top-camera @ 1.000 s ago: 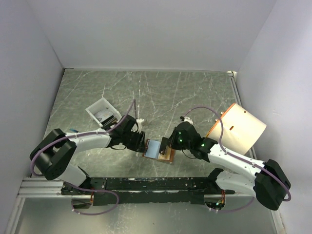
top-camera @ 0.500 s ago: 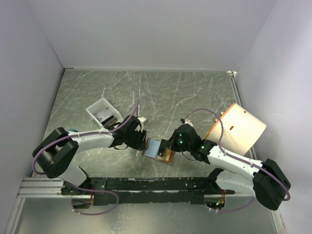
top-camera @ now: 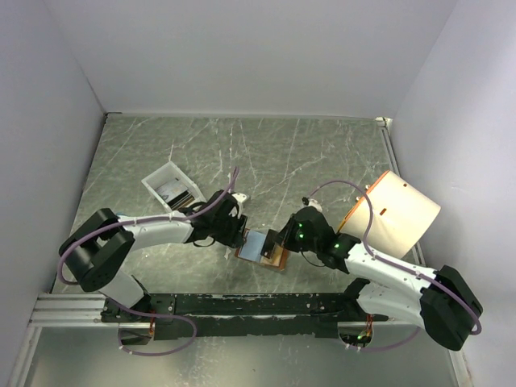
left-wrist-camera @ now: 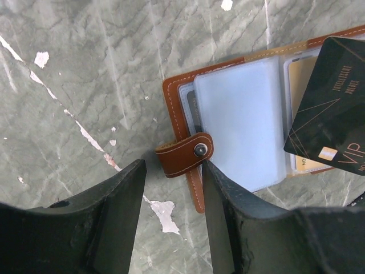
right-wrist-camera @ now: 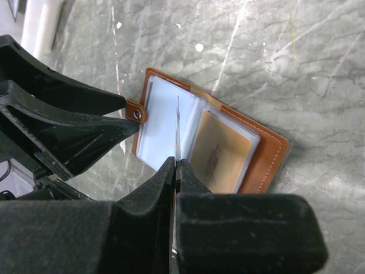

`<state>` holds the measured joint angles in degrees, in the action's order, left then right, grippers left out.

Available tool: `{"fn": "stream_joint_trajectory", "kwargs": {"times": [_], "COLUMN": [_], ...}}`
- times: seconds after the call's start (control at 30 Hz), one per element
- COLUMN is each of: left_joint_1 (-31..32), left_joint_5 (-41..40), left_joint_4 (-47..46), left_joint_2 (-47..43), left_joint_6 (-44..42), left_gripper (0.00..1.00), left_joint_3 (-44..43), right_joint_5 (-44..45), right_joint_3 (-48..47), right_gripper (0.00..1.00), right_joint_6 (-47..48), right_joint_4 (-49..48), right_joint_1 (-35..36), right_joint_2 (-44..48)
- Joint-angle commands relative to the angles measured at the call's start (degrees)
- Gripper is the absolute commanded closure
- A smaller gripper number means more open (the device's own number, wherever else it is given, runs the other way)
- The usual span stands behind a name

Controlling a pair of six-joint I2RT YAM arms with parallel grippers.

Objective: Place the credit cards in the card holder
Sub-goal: Adjust the card holder at the center of the board.

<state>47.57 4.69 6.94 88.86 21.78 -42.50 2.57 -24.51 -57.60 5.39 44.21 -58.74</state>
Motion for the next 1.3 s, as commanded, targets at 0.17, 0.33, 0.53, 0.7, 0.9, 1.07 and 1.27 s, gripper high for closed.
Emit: {"fn": "stream_joint_trajectory", "kwargs": {"times": [0.17,0.33,0.53,0.7,0.9,1.07,1.27], "left_joint_1": [1.00,1.37,1.94,2.25,2.29,2.27,2.33], "left_joint_5": [-2.33,-1.49,-1.17,-2.09,-2.72,-3.29,-4.24], "left_joint_4": [0.37,2.06,1.05,1.44,0.45,0.18,0.20], "left_joint_2": [2.40,0.02,-5.98,-9.99,-10.60,-9.56,-9.43], "left_joint_6": [-2.48,1.02,6.58,9.45,10.02,9.87,9.51], "left_gripper": [0.60,0.93,0.93,0.93,0.93,0.93,0.93], "left_joint_3": [-1.80,0.13,4.98,7.60,9.55,9.46,9.87], "right_joint_5": [1.02,-0.17,-1.94,-2.61,-3.40,-4.45,-6.00], "right_joint_3": [2.54,2.87,3.68,3.11,2.90,2.58,2.55], "right_gripper": [1.00,1.00,1.00,1.00,1.00,1.00,1.00], "right_joint_6": [-1.58,-1.35,-2.18,-2.26,-1.41,-1.27,-1.33], "right_joint_4": [-2.34,-3.08,-4.12,-3.41,-3.67,-4.31,-6.49], "right_joint_1": [-0.60,-0.87,-1.11,-1.27,-1.47,-1.53,-1.64], "right_joint_2": [-1.18,-2.02,-1.13,0.64,0.38,0.17,-0.19]}}
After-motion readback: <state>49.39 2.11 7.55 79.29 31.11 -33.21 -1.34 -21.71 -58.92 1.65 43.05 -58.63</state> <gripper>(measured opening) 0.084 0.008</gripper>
